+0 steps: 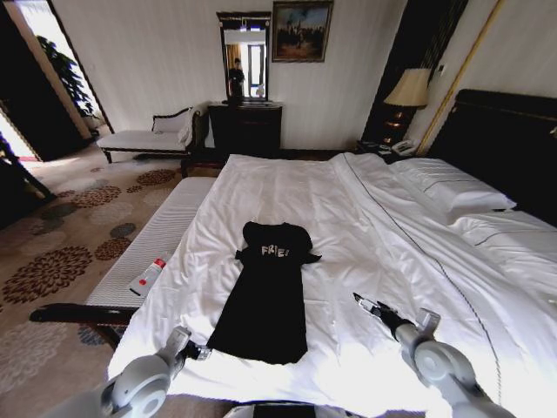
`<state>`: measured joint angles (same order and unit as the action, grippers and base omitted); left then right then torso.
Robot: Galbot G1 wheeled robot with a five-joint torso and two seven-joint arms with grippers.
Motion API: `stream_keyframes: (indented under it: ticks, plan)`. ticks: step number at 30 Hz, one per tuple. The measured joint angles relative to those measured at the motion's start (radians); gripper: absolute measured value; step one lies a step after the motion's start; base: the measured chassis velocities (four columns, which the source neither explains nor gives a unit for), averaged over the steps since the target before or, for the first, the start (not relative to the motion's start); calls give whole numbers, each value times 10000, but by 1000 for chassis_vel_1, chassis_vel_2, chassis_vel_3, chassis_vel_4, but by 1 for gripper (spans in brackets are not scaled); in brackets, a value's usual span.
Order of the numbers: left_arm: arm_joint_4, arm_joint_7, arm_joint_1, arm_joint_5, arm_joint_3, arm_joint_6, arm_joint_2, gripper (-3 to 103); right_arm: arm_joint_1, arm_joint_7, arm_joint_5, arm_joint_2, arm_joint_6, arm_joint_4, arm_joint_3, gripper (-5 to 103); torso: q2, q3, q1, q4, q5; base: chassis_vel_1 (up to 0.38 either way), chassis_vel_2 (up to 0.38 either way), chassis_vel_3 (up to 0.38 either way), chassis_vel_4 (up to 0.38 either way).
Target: Fold the clothes on the bed.
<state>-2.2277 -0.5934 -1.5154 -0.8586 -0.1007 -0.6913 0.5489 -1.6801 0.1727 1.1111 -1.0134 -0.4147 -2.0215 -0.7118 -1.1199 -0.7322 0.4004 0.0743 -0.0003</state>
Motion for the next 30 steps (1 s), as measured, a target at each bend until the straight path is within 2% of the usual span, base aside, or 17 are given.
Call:
stream_keyframes:
  ticks: [4, 6, 10, 25, 27, 29, 30]
  plan:
    - [156, 2, -182, 175, -54, 40, 262, 100, -236, -172, 81, -442, -160, -63, 342, 100, 0, 0, 0, -1, -2, 0, 0, 0, 0]
    - [214, 3, -294, 229, -170, 57, 397, 100, -382, -250, 92, -948, -248, -138, 772, 100, -1, 0, 0, 1, 0, 0, 0, 0, 0]
    - [337, 3, -353, 198, -398, 88, 440, 100, -506, -324, -278, -1538, -267, -177, 1455, 100, -1, 0, 0, 2, 1, 0, 0, 0, 0]
    - [679, 7, -254, -256, -1011, 176, 232, 100, -829, -297, -396, -2446, -394, -504, 2661, 100, 0, 0, 0, 0, 0, 0, 0, 0, 0]
    - [651, 7, -238, -325, -1047, 179, 214, 100, -929, -297, -438, -2555, -396, -577, 2771, 102, 0, -1, 0, 1, 0, 0, 0, 0, 0]
    - [638, 7, -252, -338, -1051, 180, 228, 100, -982, -296, -460, -2659, -400, -611, 2865, 93, 0, 0, 0, 1, 1, 0, 0, 0, 0]
    - [638, 7, -252, -338, -1051, 180, 228, 100, -982, -296, -460, -2659, -400, -611, 2865, 93, 0, 0, 0, 1, 1, 0, 0, 0, 0]
